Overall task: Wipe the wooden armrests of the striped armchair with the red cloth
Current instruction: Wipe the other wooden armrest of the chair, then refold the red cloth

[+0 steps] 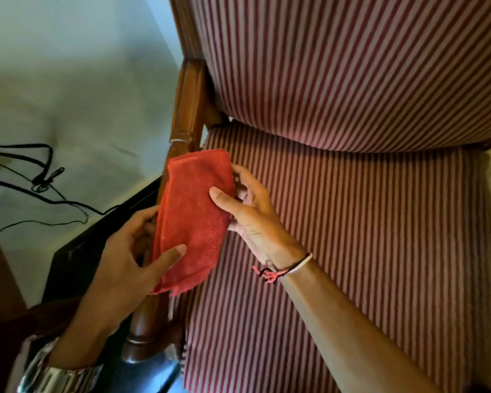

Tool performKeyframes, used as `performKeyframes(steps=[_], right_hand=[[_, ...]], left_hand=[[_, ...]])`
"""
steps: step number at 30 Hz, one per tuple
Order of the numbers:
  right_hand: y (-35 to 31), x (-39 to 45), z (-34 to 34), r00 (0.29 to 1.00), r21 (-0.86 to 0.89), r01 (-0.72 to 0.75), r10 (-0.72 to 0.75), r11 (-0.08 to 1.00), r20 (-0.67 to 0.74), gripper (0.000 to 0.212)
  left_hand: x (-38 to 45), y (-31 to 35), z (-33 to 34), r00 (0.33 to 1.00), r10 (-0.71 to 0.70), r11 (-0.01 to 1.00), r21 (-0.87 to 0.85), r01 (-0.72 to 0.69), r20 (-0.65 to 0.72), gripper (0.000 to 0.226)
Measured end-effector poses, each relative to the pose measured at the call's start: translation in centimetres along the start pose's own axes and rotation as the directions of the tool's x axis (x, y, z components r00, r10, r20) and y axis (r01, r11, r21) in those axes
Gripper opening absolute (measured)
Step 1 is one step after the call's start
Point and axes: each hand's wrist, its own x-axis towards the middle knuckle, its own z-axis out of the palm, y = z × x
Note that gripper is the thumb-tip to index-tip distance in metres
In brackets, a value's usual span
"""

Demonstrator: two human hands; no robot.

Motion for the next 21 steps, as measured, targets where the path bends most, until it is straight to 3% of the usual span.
performKeyframes(steps=[4, 12, 21], right_hand=[[-2.4, -2.3, -1.7, 0.995, -0.104, 0.064, -0.072, 0.993, -0.073, 0.035], [-9.6, -12.9, -16.9, 0.943, -0.223, 0.211, -0.258, 0.952, -0.212, 0.034], [-18.6, -25.0, -35.5, 0.914, -0.441, 0.18, -0.315, 0.879, -0.257, 0.037]], left_hand=[[-0.4, 1.1, 2.6, 1.0, 0.01, 0.996, -0.089, -0.008, 0.022, 0.06], [-4.5, 7.2, 19.9, 0.99, 0.057, 0.981, -0.191, -0.032, 0.126, 0.052], [-10.4, 15.0, 41.2, 0.964, 0.019, 0.953, -0.296, 0.062, 0.265, 0.051]])
